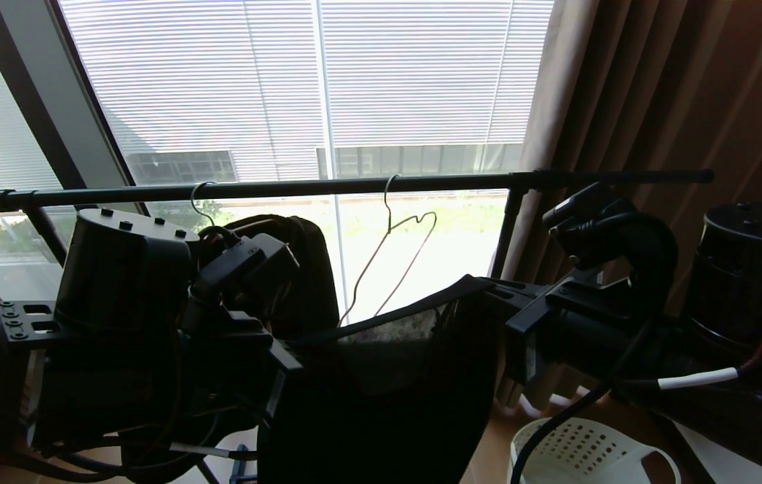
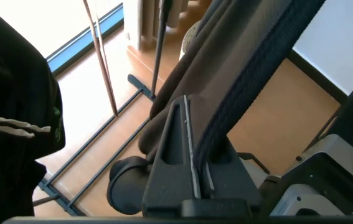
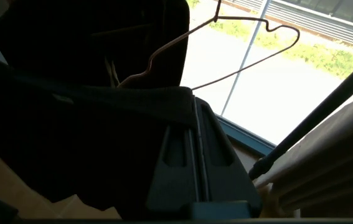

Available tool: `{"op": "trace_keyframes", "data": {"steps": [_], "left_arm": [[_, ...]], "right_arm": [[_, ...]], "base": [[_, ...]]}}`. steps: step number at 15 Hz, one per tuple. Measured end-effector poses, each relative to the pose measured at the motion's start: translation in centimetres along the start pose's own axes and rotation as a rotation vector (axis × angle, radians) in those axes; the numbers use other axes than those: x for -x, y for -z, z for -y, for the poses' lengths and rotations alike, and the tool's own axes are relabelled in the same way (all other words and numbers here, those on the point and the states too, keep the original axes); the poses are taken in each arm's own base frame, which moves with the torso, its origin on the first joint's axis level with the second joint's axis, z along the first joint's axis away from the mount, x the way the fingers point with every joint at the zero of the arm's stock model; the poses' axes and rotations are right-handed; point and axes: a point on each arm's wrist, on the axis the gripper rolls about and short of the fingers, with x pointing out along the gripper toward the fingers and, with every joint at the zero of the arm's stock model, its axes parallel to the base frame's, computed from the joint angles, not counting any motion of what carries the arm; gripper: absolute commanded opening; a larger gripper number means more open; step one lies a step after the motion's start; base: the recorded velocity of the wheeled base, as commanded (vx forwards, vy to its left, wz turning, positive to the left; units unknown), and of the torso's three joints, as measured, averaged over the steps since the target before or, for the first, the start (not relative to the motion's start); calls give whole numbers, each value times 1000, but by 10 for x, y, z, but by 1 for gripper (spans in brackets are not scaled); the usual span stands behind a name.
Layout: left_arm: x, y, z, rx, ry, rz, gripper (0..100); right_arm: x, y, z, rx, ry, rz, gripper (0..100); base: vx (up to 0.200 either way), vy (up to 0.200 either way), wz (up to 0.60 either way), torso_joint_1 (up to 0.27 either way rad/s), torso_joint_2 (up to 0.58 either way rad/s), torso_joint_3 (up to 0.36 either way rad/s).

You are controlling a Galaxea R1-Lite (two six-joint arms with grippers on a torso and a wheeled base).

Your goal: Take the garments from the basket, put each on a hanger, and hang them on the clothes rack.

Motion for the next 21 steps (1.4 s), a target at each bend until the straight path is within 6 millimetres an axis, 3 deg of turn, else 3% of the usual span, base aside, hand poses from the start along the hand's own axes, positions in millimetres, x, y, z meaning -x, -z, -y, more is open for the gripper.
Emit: {"op": "trace_keyframes", "data": {"steps": [8, 9, 15, 21], "left_arm": [[-3, 1, 2, -3, 12, 2, 0], [-4, 2, 2, -3, 13, -4, 100], [-18, 10, 6, -1, 29, -57, 100], [-39, 10, 31, -9, 52, -31, 100]], "right_arm": [[1, -14, -10, -4, -21, 46, 0], [1, -15, -10, -5, -23, 49, 0], [3, -21, -19, -4, -54, 70, 0], [2, -21, -20, 3, -22, 46, 0]], "base": [[0, 0, 0, 0, 0, 0], [0, 0, 0, 0, 0, 0], [0, 0, 0, 0, 0, 0], [0, 0, 0, 0, 0, 0]]}}
